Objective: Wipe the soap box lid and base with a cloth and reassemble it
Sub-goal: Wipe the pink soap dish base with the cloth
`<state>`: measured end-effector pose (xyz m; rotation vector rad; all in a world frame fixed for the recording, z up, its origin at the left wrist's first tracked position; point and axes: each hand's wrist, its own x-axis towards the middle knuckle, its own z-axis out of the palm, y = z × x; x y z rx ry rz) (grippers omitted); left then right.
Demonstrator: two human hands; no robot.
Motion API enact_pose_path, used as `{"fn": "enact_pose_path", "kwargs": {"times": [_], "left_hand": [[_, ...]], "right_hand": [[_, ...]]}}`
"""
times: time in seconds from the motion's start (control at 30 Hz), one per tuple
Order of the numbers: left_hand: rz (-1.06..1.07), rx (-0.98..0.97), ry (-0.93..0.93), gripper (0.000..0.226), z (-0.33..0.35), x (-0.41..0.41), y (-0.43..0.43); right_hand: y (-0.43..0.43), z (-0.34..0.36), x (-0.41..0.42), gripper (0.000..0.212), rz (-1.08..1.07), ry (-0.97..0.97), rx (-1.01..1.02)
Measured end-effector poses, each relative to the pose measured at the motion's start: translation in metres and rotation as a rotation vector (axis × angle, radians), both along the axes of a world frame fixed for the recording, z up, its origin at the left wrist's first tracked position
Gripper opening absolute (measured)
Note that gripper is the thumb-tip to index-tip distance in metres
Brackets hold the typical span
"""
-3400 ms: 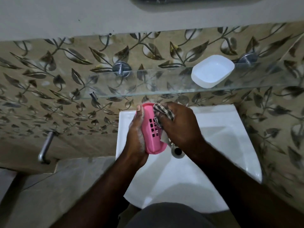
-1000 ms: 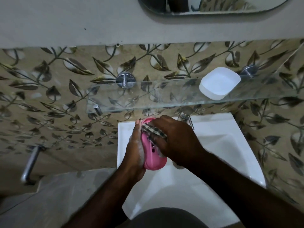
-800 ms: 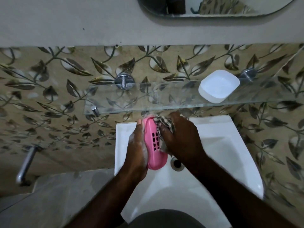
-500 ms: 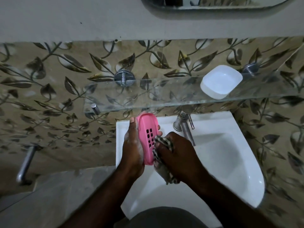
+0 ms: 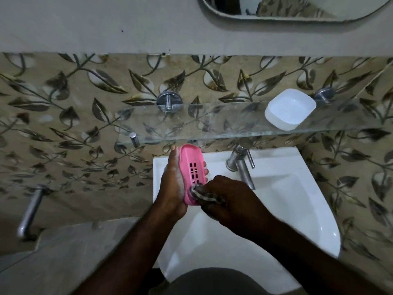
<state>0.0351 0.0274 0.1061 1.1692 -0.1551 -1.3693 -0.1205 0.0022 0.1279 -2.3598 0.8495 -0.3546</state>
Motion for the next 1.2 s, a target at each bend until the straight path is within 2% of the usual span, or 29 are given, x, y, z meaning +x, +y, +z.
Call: {"fn": "enact_pose_path", "kwargs": {"times": [0.07, 0.13, 0.2, 0.27, 0.33, 0.47, 0.57, 0.63, 0.7, 0.8, 0.87, 0.97, 1.03, 1.1, 1.2], "left_hand": [[-0.034, -0.026, -0.052, 0.086, 0.001, 0.003, 0.000], [-0.084, -0.030, -0.117, 0.088, 0.000, -0.006, 0.001], [-0.139, -0.040, -0.168, 0.077, 0.001, -0.017, 0.002], [-0.163, -0.050, -0.149, 0.068, 0.000, -0.020, 0.002], [-0.137, -0.028, -0.048, 0.069, 0.002, -0.014, 0.001], [-0.093, -0.013, 0.029, 0.081, -0.005, 0.009, 0.001], [-0.115, -0.008, 0.013, 0.091, -0.005, 0.009, 0.002], [-0.131, -0.004, 0.037, 0.095, -0.002, 0.009, 0.001], [-0.147, -0.037, 0.044, 0.093, 0.000, 0.009, -0.002], [-0.158, -0.089, 0.033, 0.086, 0.001, 0.008, -0.004], [-0.176, -0.122, 0.012, 0.080, 0.001, 0.003, -0.004], [-0.132, -0.118, -0.061, 0.088, -0.001, -0.003, -0.003], [-0.071, -0.104, -0.139, 0.100, -0.003, -0.007, -0.002], [-0.011, -0.112, -0.161, 0.102, -0.004, -0.007, 0.002], [0.006, -0.169, -0.217, 0.104, -0.006, -0.007, 0.004]], "right_hand": [[-0.004, -0.004, -0.002, 0.010, -0.086, -0.003, 0.072], [-0.014, -0.003, 0.002, 0.010, -0.279, -0.158, 0.153], [-0.023, 0.003, 0.011, 0.008, -0.416, -0.268, 0.083], [-0.022, 0.012, 0.021, 0.012, -0.352, -0.297, -0.040], [-0.012, 0.015, 0.025, 0.024, -0.159, -0.230, -0.164], [0.007, 0.007, 0.009, 0.026, 0.116, -0.107, -0.070], [0.006, 0.002, -0.008, 0.032, 0.190, -0.013, -0.228], [-0.007, 0.001, -0.014, 0.037, 0.160, 0.111, -0.354], [-0.023, 0.002, -0.018, 0.041, 0.055, 0.169, -0.372], [-0.042, 0.016, -0.016, 0.030, -0.099, 0.053, -0.257], [-0.046, 0.026, -0.009, 0.019, -0.173, -0.049, -0.263], [-0.044, 0.025, 0.005, 0.016, -0.179, 0.023, -0.289], [-0.028, 0.018, 0.008, 0.015, -0.193, 0.065, -0.260], [-0.007, 0.010, 0.009, 0.014, -0.169, 0.135, -0.224], [0.016, 0.006, 0.005, 0.016, -0.113, 0.151, -0.051]]}}
